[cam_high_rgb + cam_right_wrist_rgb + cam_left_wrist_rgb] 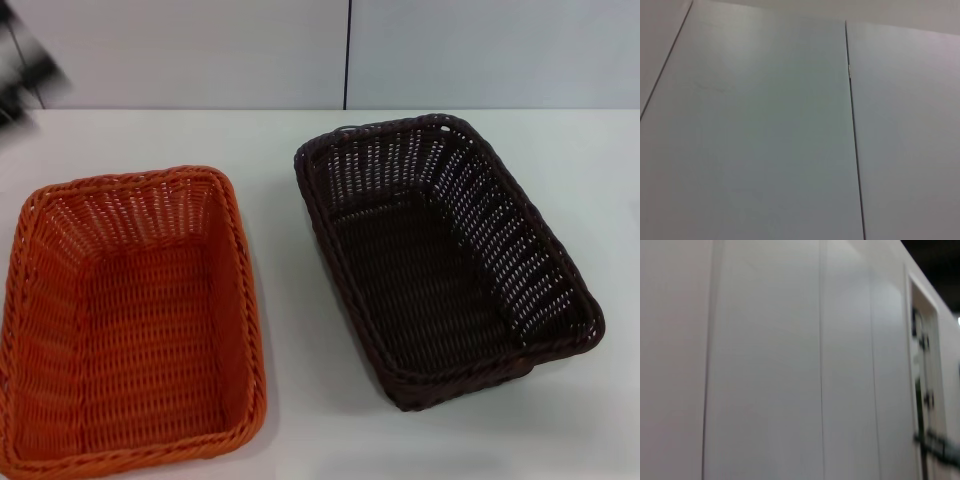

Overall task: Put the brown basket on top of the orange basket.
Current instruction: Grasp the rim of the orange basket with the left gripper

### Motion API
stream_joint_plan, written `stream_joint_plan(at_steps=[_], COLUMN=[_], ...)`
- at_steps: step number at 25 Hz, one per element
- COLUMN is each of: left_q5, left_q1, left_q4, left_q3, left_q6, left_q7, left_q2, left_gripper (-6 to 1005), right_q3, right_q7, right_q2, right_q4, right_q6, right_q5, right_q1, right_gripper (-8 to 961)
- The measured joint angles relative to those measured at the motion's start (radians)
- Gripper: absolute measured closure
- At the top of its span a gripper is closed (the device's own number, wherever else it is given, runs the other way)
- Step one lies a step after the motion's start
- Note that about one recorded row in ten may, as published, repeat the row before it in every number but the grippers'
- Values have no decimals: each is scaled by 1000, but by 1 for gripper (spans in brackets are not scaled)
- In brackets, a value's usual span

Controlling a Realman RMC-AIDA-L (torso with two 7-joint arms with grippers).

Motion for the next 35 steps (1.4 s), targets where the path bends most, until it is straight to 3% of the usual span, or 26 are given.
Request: stream_joint_plan(at_steps=[4, 6, 9, 12, 14, 17, 19, 21, 22, 23, 27, 29, 31, 32, 33, 35], left_q5=[14, 17, 14, 6, 6, 3, 0, -1, 2, 2, 27, 47, 109, 213, 213, 371], left_q1=[48, 105, 128, 156, 160, 179, 188, 190, 189, 189, 155, 146, 129, 104, 104, 69], left_q4=[-42, -71, -81, -83, -83, -98, -123, -137, -158, -158, -173, -172, -163, -139, -139, -89], left_q3=[102, 198, 248, 364, 386, 488, 575, 615, 681, 681, 788, 807, 849, 907, 907, 960], left_q6=[114, 286, 385, 644, 689, 878, 1073, 1183, 1355, 1355, 1706, 1770, 1870, 2015, 2015, 2198], left_q7=[83, 216, 303, 490, 527, 640, 712, 736, 756, 756, 760, 756, 752, 720, 720, 602], left_q2=[5, 4, 1, 1, 0, -1, 0, 0, -1, -1, 0, 0, 1, 2, 2, 2], left_gripper=[160, 160, 161, 166, 170, 175, 179, 182, 184, 186, 193, 197, 200, 202, 220, 256], right_q3=[3, 3, -1, -3, -3, 2, 3, 4, 5, 5, 5, 5, 5, 6, 6, 6], right_q7=[-2, -15, -41, -51, -51, -51, -51, -51, -51, -51, -52, -52, -52, -52, -52, -52], right_q2=[0, 0, -1, -2, -2, -2, -2, -2, -2, -2, -2, -2, -2, -2, -2, -3], right_q4=[0, -4, -9, -11, -11, -13, -14, -15, -15, -15, -13, -12, -11, -11, -11, -11], right_q6=[0, 0, 0, -2, -2, -1, 0, 1, 3, 4, 4, 4, 4, 4, 4, 4], right_q5=[0, 0, 0, 0, 0, 0, 0, 0, 0, 0, 0, 0, 0, 0, 0, 0], right_q1=[3, 4, 6, 10, 12, 13, 13, 13, 14, 15, 22, 25, 27, 29, 29, 31], right_gripper=[159, 159, 160, 160, 160, 160, 160, 160, 160, 160, 161, 161, 161, 161, 161, 160])
